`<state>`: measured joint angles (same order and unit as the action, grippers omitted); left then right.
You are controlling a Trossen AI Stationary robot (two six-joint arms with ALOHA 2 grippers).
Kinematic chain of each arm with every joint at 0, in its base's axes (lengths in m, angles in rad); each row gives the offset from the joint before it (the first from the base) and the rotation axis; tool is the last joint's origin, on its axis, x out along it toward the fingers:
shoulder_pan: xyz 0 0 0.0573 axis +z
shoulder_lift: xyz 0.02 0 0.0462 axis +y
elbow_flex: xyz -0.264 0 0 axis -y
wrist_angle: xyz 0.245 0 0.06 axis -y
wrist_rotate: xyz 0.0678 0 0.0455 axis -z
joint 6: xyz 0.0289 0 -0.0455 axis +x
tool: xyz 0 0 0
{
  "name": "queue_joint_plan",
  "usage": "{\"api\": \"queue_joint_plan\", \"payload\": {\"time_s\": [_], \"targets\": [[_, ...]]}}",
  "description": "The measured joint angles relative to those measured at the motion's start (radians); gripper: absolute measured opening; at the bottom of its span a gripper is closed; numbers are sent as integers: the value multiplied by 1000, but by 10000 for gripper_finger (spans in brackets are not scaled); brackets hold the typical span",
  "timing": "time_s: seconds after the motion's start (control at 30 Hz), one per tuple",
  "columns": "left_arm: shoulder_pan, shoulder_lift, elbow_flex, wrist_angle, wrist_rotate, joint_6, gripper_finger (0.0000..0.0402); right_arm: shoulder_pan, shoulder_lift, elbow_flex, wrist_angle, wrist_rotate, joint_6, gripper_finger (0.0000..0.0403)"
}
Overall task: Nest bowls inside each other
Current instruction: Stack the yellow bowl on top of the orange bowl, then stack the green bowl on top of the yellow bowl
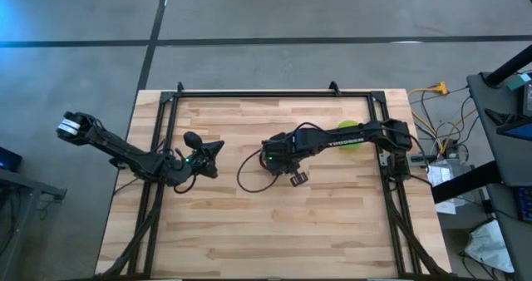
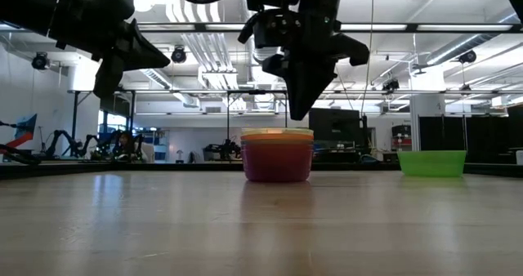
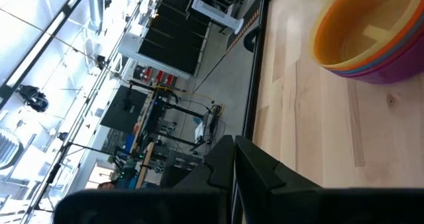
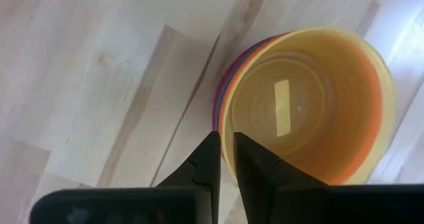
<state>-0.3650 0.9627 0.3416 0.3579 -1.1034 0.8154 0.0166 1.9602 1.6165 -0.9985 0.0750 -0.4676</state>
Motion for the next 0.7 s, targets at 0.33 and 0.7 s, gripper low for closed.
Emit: {"api": "queue_joint_plan", "payload": {"time_s": [0.33,0.7], "targets": [[0,0,0,0,0,-22,0,-2,8,-3,0,1,0,33],[0,0,-1,0,23,-26,0,-139,-91,-106,-291,5,260,33]]}}
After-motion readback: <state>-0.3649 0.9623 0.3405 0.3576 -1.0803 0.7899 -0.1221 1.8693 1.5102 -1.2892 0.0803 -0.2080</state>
